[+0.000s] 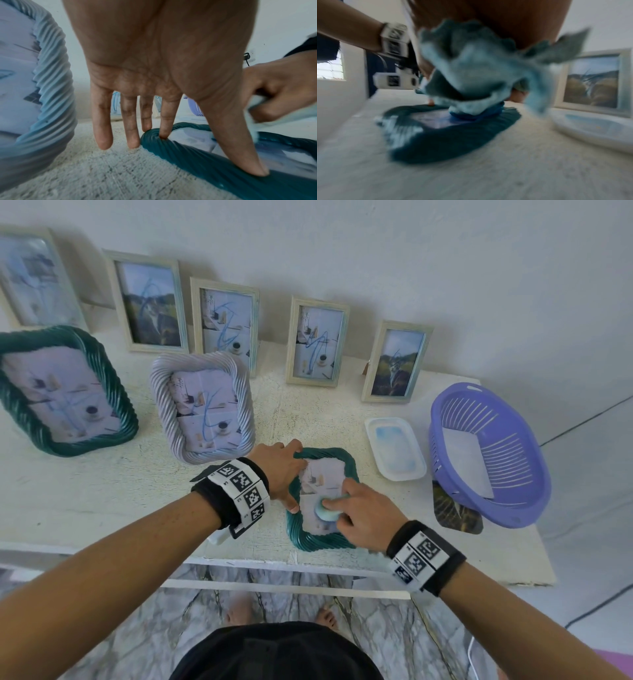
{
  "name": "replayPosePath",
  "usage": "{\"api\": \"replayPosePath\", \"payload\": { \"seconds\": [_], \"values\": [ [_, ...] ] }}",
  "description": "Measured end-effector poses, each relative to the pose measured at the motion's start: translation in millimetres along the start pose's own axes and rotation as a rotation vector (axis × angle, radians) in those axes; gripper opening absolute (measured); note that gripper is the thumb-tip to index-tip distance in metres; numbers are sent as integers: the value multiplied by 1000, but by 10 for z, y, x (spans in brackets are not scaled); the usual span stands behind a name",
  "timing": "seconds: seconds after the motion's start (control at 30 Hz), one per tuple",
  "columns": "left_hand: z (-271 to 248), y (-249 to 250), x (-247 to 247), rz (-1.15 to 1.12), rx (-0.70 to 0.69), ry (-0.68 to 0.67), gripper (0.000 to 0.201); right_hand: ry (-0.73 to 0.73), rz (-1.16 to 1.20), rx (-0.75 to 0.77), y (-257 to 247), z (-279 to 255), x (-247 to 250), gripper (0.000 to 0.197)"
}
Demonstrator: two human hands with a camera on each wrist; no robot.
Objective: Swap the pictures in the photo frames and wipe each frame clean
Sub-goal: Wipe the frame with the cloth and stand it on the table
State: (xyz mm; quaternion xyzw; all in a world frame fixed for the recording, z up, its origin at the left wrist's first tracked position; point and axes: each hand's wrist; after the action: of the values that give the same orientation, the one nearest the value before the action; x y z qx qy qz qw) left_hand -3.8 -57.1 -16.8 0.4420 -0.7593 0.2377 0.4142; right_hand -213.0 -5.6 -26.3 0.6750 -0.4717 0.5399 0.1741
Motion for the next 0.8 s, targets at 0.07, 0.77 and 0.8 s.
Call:
{"api": "replayPosePath", "payload": {
  "seconds": [0.07, 0.77, 0.8],
  "values": [
    [-2, 2, 9, 2, -1, -3, 91, 30, -46, -59, 130, 110, 96, 36],
    [19, 29, 38, 13, 12, -17, 86, -1, -7, -29, -23, -104, -48, 37],
    [19, 26, 35, 15, 11, -17, 86, -12, -3, -12, -32, -157, -65, 37]
  ]
}}
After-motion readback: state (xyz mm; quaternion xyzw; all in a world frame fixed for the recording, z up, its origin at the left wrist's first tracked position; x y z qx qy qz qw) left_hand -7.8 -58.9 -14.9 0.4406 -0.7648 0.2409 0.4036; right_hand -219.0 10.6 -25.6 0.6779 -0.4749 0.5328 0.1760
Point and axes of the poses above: each hand's wrist, its own z-axis towards the middle knuckle, its own x-axis out of the back of the hand, y = z × x, and after that the axes turned 4 degrees about -y, right-handed
